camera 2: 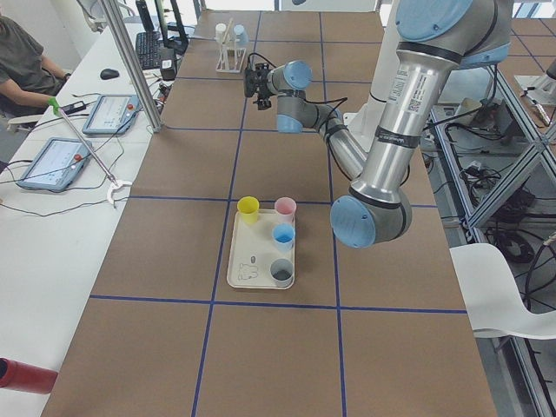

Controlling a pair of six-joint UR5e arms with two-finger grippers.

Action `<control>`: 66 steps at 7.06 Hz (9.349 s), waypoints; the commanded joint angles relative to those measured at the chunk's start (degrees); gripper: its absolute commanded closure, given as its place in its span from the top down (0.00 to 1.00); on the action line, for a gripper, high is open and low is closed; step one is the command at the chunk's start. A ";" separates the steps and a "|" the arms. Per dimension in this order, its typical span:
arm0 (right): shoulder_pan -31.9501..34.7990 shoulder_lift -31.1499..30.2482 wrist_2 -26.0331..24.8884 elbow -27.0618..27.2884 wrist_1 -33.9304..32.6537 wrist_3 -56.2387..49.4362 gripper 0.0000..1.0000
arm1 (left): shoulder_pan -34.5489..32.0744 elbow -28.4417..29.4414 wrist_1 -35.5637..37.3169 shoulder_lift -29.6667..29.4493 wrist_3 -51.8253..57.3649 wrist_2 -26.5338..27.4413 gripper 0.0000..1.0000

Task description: Transfer IKEA cup to right arm and place on rack

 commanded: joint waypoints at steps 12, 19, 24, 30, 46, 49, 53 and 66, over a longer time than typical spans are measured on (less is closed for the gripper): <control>-15.11 15.08 3.83 1.28 0.41 30.99 1.00 | -17.20 19.81 27.32 3.50 62.83 -20.29 0.99; -15.29 15.17 3.83 1.10 0.41 30.81 1.00 | -12.18 22.11 27.40 5.08 64.23 -19.76 0.99; -15.29 15.17 3.74 1.10 0.41 30.81 1.00 | -12.01 21.93 27.58 6.05 64.94 -20.37 0.80; -15.29 14.82 3.74 1.10 0.41 30.64 1.00 | -10.87 22.02 27.49 5.88 64.32 -20.46 0.28; -15.38 15.35 3.74 1.63 0.50 31.08 1.00 | -17.03 13.14 -6.63 -2.91 -12.24 -15.98 0.00; -15.55 15.44 3.83 1.89 0.58 33.35 1.00 | -6.97 14.55 -25.29 -3.09 -37.21 2.90 0.00; -23.07 16.83 -5.51 0.49 8.83 39.06 1.00 | 4.14 15.25 -41.82 -3.44 -60.02 24.24 0.00; -30.94 18.78 -14.89 -3.47 17.81 40.83 1.00 | 19.45 19.47 -45.90 -17.15 -63.47 34.99 0.00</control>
